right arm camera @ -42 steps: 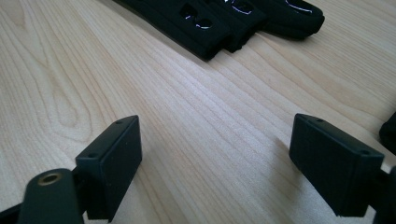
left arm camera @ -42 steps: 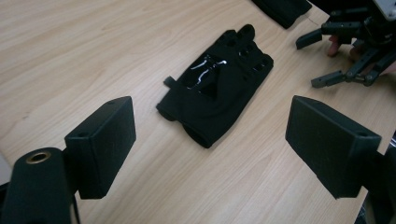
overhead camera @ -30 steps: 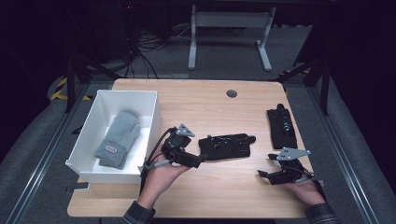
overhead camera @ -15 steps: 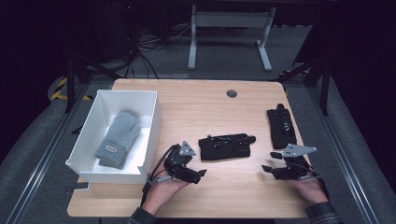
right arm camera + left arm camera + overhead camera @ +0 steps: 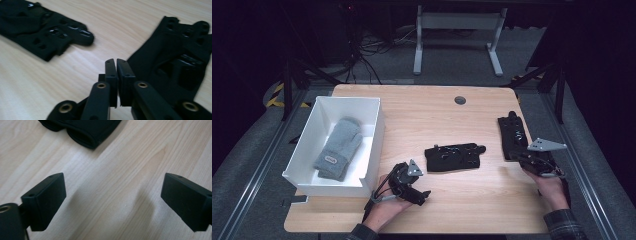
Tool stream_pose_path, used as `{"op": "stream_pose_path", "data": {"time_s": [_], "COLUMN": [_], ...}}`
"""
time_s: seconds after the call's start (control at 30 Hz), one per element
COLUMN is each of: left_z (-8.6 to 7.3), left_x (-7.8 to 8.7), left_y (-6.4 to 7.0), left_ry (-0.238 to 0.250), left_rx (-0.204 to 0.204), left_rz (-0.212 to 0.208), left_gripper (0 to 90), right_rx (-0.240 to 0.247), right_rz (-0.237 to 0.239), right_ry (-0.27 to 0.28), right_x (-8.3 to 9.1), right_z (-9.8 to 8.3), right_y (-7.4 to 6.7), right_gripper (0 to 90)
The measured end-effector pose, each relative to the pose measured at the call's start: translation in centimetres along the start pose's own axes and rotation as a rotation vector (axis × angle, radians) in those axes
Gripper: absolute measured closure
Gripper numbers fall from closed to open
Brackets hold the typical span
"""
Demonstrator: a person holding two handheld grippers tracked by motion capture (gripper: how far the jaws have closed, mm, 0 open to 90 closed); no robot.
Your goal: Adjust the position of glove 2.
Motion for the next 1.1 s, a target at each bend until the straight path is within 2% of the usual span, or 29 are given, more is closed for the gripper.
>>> {"op": "stream_pose_path", "data": {"time_s": [0.1, 0.2, 0.3, 0.4, 0.5, 0.6, 0.67, 0.93, 1.0, 1.1], "left_z": [-0.3, -0.5, -0.8, -1.2, -1.2, -1.2, -1.2, -1.2, -1.3, -1.3], "left_x": [-0.5, -0.7, -0.8, -0.9, -0.8, -0.8, -0.8, -0.8, -0.7, -0.7], "left_y": [0.1, 0.2, 0.0, -0.4, -0.5, -0.5, -0.5, -0.5, -0.5, -0.5], "left_ry": [-0.032, -0.016, 0.013, 0.055, 0.056, 0.056, 0.056, 0.06, 0.061, 0.06], "left_rx": [-0.011, -0.036, -0.04, -0.063, -0.066, -0.065, -0.064, -0.062, -0.053, -0.052], "left_rz": [-0.003, 0.005, -0.011, -0.038, -0.042, -0.043, -0.043, -0.04, -0.038, -0.037], "left_gripper": [3.1, 0.1, 0.0, 0.0, 0.0, 0.1, 0.1, 0.5, 0.5, 0.5], "right_rx": [-0.008, -0.019, -0.031, -0.037, -0.044, -0.054, -0.043, -0.008, 0.025, 0.04], "right_rz": [-0.018, -0.05, -0.079, -0.096, -0.101, -0.085, -0.078, -0.018, 0.024, 0.047], "right_ry": [-0.018, -0.029, -0.038, -0.059, -0.084, -0.098, -0.108, -0.125, -0.132, -0.133], "right_x": [-0.4, -0.7, -1.1, -1.9, -3.0, -3.9, -4.3, -3.9, -3.5, -3.2], "right_z": [-0.3, -0.5, -0.7, -1.0, -1.3, -1.6, -1.6, -1.2, -1.0, -0.9], "right_y": [1.1, 2.1, 3.1, 4.0, 4.6, 5.0, 4.8, 3.6, 2.4, 1.7], "right_gripper": [90.0, 90.0, 90.0, 90.0, 90.0, 90.0, 90.0, 90.0, 90.0, 90.0]}}
Point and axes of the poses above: each handheld gripper's, and its own axes: x roughly backward along the jaws, z roughly out of its top, y roughly to its right, the point moved 1 cm from there along -x, roughly forward along the jaws, and after that the axes turned 15 degrees about x, right-handed, at the moved point
